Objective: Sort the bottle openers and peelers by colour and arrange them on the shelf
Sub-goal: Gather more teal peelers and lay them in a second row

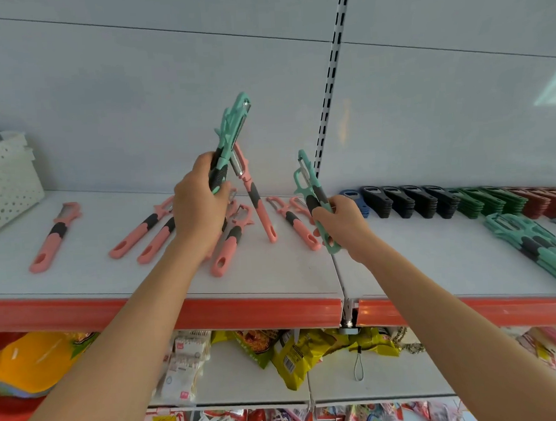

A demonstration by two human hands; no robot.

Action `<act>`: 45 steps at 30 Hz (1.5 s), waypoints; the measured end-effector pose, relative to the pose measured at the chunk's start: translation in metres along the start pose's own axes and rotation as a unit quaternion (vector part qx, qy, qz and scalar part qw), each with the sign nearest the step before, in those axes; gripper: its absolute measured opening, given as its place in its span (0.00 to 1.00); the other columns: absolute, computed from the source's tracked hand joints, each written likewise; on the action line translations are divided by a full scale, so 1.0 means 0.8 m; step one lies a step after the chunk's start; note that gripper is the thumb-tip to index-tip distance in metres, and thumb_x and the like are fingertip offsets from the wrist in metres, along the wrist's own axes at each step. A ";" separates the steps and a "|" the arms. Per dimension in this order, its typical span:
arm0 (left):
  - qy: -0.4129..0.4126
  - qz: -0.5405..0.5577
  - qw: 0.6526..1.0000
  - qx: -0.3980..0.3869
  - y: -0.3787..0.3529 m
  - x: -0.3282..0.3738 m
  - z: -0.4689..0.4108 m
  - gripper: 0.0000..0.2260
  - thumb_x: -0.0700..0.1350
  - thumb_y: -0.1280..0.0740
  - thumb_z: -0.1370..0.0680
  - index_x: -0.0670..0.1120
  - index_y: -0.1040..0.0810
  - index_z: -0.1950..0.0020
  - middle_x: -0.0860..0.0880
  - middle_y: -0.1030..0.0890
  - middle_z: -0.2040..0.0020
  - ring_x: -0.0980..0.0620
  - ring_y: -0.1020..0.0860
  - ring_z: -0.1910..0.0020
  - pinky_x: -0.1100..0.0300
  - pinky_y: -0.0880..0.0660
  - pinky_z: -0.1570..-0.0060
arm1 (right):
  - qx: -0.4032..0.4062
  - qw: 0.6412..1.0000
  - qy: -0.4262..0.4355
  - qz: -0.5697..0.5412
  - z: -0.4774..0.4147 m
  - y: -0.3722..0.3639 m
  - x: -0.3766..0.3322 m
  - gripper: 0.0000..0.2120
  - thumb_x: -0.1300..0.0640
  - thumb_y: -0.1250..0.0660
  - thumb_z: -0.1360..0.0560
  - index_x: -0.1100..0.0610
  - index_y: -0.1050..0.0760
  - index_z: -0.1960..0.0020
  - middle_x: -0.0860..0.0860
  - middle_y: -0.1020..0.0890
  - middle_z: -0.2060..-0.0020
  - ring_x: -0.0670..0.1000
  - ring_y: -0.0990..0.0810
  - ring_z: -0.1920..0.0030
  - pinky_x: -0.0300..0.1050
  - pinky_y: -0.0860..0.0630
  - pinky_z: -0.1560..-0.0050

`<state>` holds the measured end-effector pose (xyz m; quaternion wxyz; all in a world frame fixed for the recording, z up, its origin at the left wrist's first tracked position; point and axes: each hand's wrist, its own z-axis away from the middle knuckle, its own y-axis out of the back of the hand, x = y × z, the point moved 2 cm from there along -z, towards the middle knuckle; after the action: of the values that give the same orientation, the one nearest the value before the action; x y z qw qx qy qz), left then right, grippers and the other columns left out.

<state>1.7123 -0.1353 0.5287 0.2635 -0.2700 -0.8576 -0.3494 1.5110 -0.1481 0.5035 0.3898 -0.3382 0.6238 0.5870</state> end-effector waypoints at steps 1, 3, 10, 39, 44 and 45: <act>-0.005 0.008 1.000 0.005 0.002 0.000 -0.002 0.15 0.39 0.35 0.23 0.42 0.29 0.37 0.45 0.20 0.48 0.50 0.23 0.54 0.71 0.32 0.59 | 0.001 1.000 0.000 -0.002 0.001 -0.001 0.000 0.07 0.63 0.42 0.25 0.57 0.32 0.62 0.57 0.23 0.60 0.52 0.23 0.66 0.41 0.29 0.70; -0.010 0.008 1.000 0.018 0.006 0.001 -0.007 0.15 0.39 0.36 0.23 0.41 0.29 0.36 0.44 0.20 0.47 0.46 0.22 0.50 0.64 0.30 0.55 | 0.004 1.000 0.000 -0.005 0.004 -0.002 -0.001 0.05 0.63 0.42 0.25 0.59 0.32 0.60 0.57 0.23 0.60 0.52 0.23 0.66 0.40 0.29 0.70; 0.035 0.045 0.998 0.035 0.030 -0.008 -0.030 0.15 0.38 0.38 0.24 0.41 0.30 0.37 0.41 0.21 0.50 0.39 0.22 0.54 0.49 0.25 0.54 | 0.019 1.000 0.012 -0.021 0.009 -0.007 -0.006 0.05 0.62 0.41 0.25 0.58 0.32 0.60 0.58 0.22 0.60 0.55 0.23 0.63 0.43 0.30 0.67; 0.018 0.389 0.912 -0.129 -0.231 0.247 0.125 0.12 0.40 0.42 0.20 0.46 0.31 0.36 0.54 0.24 0.48 0.65 0.25 0.48 0.73 0.30 0.48 | 0.021 0.956 0.199 -0.215 0.027 0.217 0.096 0.09 0.65 0.40 0.22 0.55 0.28 0.44 0.47 0.20 0.53 0.41 0.21 0.53 0.34 0.24 0.51; 0.038 0.362 0.917 -0.161 -0.251 0.250 0.152 0.12 0.38 0.38 0.22 0.56 0.29 0.50 0.56 0.23 0.54 0.65 0.24 0.56 0.74 0.29 0.57 | -0.027 0.965 0.195 -0.173 0.022 0.250 0.135 0.10 0.66 0.37 0.24 0.52 0.29 0.49 0.47 0.21 0.54 0.45 0.23 0.52 0.36 0.24 0.49; 0.043 0.349 0.923 -0.159 -0.253 0.249 0.155 0.11 0.38 0.37 0.22 0.56 0.28 0.50 0.56 0.23 0.54 0.63 0.24 0.55 0.73 0.28 0.56 | -0.036 0.966 0.192 -0.168 0.021 0.251 0.141 0.11 0.66 0.37 0.24 0.50 0.29 0.50 0.46 0.21 0.55 0.45 0.23 0.52 0.37 0.24 0.49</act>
<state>1.4061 -0.1112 0.4875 0.3592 -0.5749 -0.6303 -0.3783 1.2832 -0.1107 0.4976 0.3430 -0.5587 0.5996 0.4589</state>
